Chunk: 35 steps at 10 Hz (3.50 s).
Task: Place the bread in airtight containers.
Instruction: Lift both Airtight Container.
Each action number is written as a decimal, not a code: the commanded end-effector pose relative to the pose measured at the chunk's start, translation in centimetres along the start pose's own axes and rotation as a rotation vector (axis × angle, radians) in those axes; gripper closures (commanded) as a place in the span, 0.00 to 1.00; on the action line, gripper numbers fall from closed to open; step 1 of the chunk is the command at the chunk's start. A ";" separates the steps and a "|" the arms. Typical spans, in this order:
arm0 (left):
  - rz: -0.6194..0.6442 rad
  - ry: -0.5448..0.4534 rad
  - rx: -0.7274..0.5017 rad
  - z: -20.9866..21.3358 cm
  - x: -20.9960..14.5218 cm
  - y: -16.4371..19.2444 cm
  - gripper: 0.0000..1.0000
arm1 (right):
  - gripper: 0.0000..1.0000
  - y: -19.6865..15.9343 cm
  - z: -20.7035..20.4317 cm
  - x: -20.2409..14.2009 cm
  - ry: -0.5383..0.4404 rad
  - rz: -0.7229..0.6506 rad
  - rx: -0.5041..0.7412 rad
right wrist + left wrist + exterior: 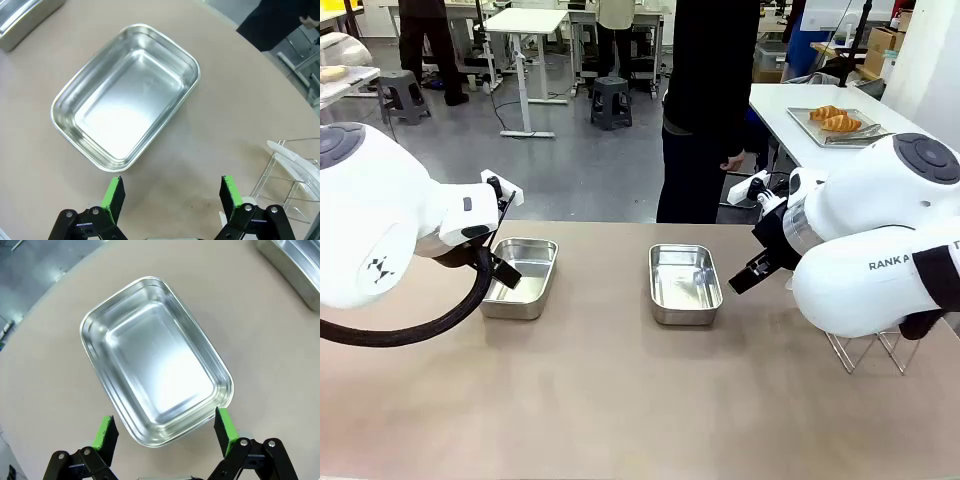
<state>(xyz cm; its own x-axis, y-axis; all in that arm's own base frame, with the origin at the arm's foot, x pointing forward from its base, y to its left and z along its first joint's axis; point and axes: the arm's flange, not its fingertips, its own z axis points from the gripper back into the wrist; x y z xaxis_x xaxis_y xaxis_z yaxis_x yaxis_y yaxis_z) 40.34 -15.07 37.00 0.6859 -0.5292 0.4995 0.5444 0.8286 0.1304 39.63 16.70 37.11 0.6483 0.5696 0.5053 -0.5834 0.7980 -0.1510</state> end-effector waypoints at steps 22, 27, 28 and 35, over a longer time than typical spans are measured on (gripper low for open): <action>-0.163 -0.480 -0.459 20.0 -11.0 25.4 0.00 | 0.00 -20.7 23.0 -11.9 -0.609 0.120 0.332; -0.096 -0.530 -0.432 18.7 -11.7 21.9 0.00 | 0.00 -21.9 22.4 -16.4 -0.670 0.115 0.402; -0.102 -0.545 -0.470 19.0 -12.7 23.6 0.00 | 0.00 -22.8 23.3 -16.0 -0.667 0.106 0.370; -0.102 -0.545 -0.470 19.0 -12.7 23.6 0.00 | 0.00 -22.8 23.3 -16.0 -0.667 0.106 0.370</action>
<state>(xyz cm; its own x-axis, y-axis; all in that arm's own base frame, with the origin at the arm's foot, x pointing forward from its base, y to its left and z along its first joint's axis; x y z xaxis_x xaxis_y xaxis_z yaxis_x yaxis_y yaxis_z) 35.07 14.52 49.98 0.3796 -0.3381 0.8611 0.8145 0.5635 -0.1378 31.10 -14.91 52.07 0.2400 0.3011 0.9229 -0.8211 0.5702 0.0275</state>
